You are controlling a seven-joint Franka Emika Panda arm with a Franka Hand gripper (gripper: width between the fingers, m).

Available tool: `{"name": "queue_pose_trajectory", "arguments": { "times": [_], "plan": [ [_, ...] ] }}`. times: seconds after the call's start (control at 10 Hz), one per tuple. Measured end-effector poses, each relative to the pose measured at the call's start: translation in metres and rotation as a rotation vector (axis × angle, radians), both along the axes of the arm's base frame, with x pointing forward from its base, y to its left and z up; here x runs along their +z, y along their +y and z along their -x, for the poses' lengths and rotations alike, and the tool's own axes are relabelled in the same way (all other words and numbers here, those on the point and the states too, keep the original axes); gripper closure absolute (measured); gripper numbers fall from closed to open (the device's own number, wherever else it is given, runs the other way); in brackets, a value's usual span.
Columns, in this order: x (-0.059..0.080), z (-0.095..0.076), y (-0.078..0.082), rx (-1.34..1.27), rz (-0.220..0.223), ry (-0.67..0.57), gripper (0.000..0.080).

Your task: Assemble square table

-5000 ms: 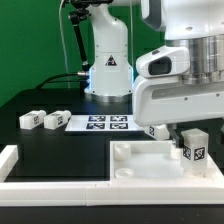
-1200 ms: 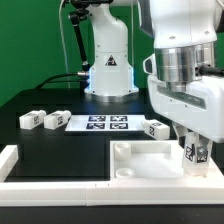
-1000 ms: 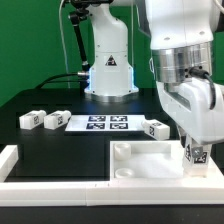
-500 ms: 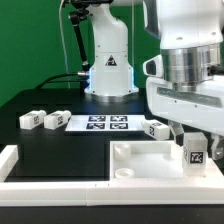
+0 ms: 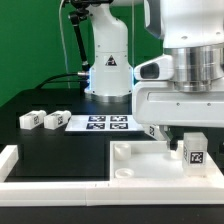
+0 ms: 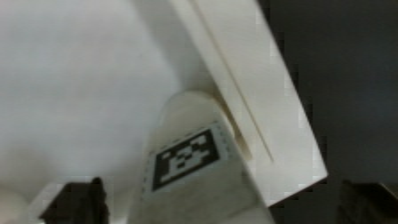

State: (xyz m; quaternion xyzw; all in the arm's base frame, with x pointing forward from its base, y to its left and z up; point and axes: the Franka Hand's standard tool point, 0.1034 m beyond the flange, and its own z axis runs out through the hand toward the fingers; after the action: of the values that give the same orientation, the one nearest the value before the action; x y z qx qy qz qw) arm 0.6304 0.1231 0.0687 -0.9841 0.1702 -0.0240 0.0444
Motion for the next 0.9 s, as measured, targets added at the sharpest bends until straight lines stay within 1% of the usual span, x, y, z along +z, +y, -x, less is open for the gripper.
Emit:
{"name": "queue_pose_trajectory", "arguments": {
  "times": [0.1, 0.2, 0.3, 0.4, 0.5, 0.8, 0.9],
  "plan": [
    [0.0001, 0.0002, 0.0015, 0.054, 0.003, -0.004, 0.0151],
    [0.0000, 0.0002, 0.0009, 0.043, 0.001, -0.003, 0.0151],
    [0.0000, 0.0003, 0.0013, 0.029, -0.001, -0.002, 0.0241],
    [-0.0001, 0.0003, 0.0012, 0.029, -0.001, -0.002, 0.0422],
    [-0.0012, 0.0014, -0.0011, -0.042, -0.004, 0.008, 0.0504],
    [-0.0016, 0.0016, -0.0019, -0.272, -0.025, 0.029, 0.0504],
    [-0.0013, 0.0036, -0.0019, -0.389, -0.030, 0.059, 0.0504]
  ]
}}
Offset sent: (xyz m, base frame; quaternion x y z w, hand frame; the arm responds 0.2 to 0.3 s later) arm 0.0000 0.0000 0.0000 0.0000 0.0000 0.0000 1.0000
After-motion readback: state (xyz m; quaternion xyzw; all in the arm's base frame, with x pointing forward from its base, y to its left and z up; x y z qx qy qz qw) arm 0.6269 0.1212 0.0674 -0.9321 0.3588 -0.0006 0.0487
